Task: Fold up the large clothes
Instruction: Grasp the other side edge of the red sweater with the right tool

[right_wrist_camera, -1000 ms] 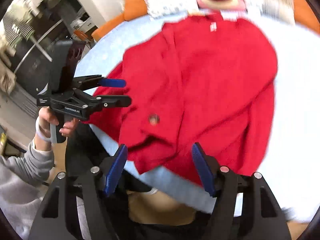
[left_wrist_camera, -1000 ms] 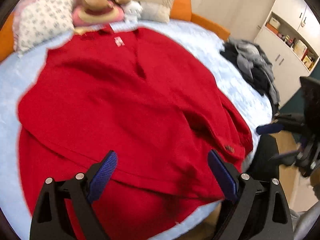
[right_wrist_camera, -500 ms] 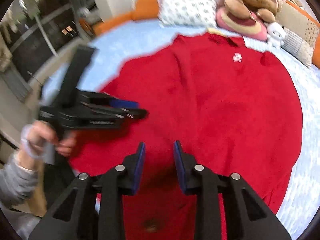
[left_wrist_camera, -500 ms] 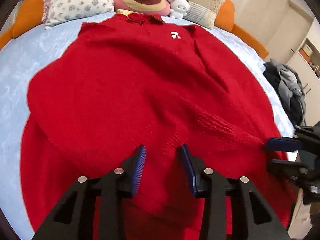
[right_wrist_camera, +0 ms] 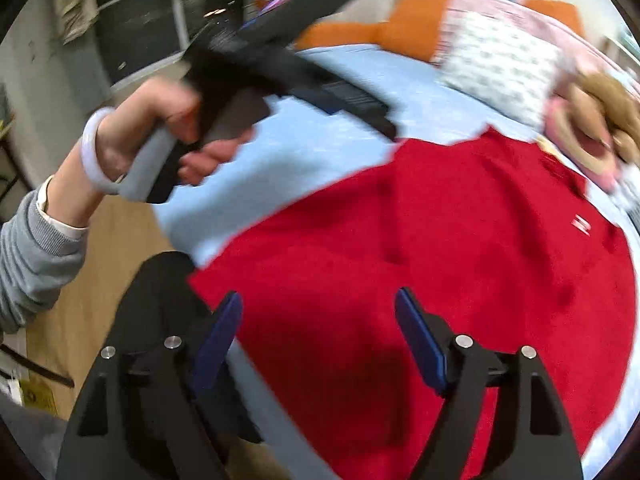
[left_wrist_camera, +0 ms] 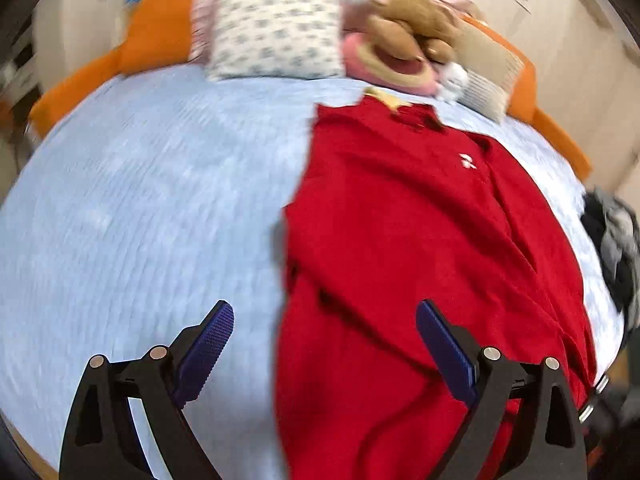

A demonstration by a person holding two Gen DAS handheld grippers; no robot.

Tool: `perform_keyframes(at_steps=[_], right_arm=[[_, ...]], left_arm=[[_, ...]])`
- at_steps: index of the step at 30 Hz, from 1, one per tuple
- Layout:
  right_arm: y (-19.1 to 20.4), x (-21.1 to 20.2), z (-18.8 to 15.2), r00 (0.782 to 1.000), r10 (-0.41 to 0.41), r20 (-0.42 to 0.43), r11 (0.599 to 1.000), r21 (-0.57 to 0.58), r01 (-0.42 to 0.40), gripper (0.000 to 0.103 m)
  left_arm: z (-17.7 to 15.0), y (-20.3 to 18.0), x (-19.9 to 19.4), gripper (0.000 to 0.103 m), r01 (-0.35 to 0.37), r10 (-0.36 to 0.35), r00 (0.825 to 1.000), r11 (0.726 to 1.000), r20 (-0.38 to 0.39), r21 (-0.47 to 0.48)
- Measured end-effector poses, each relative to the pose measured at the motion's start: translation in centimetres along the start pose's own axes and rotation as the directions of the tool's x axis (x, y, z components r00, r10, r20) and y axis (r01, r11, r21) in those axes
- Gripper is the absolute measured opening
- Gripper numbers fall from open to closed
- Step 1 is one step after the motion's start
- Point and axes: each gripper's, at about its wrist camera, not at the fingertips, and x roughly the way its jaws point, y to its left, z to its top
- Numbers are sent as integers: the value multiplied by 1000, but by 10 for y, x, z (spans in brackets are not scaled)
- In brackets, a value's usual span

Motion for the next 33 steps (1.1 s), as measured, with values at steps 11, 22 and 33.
perform_keyframes(at_steps=[11,22,33], right_arm=[[57,95,0,989,7,-150,1000,-23,-10,82],[50,110,-14,991,-30,-130,996,-82,19,65],[-22,77,-22,967,255,10,930,271,-248,20]], left_arm=[[-66,78,-9,94,23,-26,1000,987,-17,-158],[-79,89,-15,94,55,-55,998,971,9,-231],[-48,74,13,94,109,-108,994,955,18,-275]])
